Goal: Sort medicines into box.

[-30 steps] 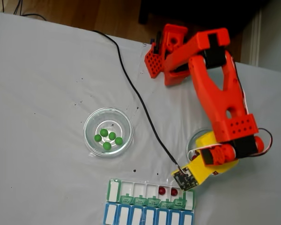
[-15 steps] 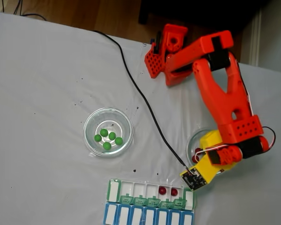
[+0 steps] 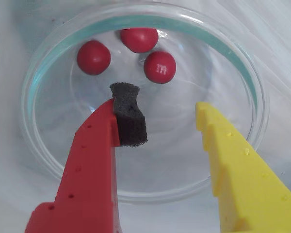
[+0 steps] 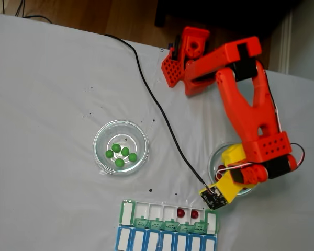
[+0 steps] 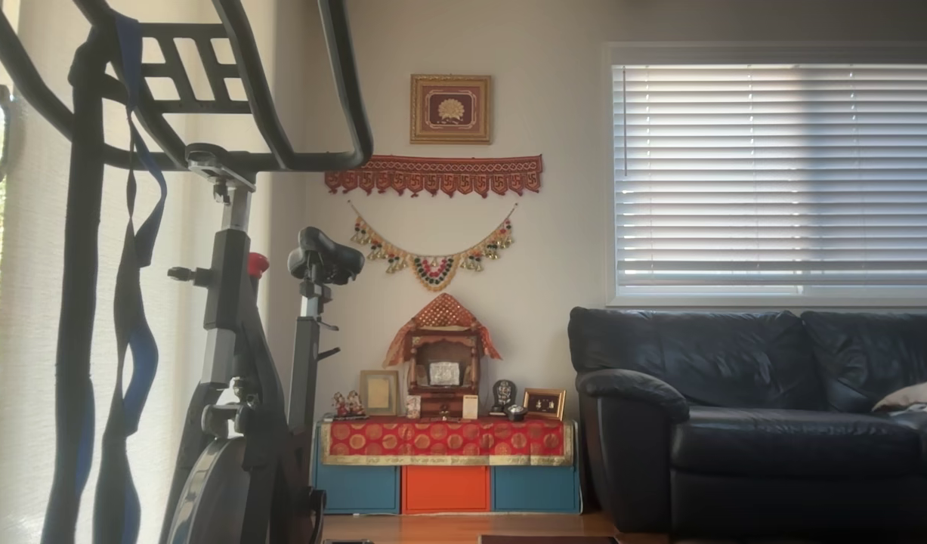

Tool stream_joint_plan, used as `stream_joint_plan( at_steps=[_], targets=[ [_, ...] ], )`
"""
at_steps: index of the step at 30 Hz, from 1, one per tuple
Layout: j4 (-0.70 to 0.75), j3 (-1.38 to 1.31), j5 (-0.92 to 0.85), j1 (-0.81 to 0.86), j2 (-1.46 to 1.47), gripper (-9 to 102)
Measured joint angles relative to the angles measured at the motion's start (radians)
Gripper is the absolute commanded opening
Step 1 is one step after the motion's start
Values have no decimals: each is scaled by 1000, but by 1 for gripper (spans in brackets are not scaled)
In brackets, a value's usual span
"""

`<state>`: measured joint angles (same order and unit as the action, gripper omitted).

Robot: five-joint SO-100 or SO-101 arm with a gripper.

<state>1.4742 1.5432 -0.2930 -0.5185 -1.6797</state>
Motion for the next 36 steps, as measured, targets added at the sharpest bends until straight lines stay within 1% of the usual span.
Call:
stream_joint_plan(
  at_steps=[11,25,36],
  targets=[
    [-98,117,-6,0,0,17],
    [-156,149,-8,-6,0,16],
    [-199,166,-69,11,0,16]
  ],
)
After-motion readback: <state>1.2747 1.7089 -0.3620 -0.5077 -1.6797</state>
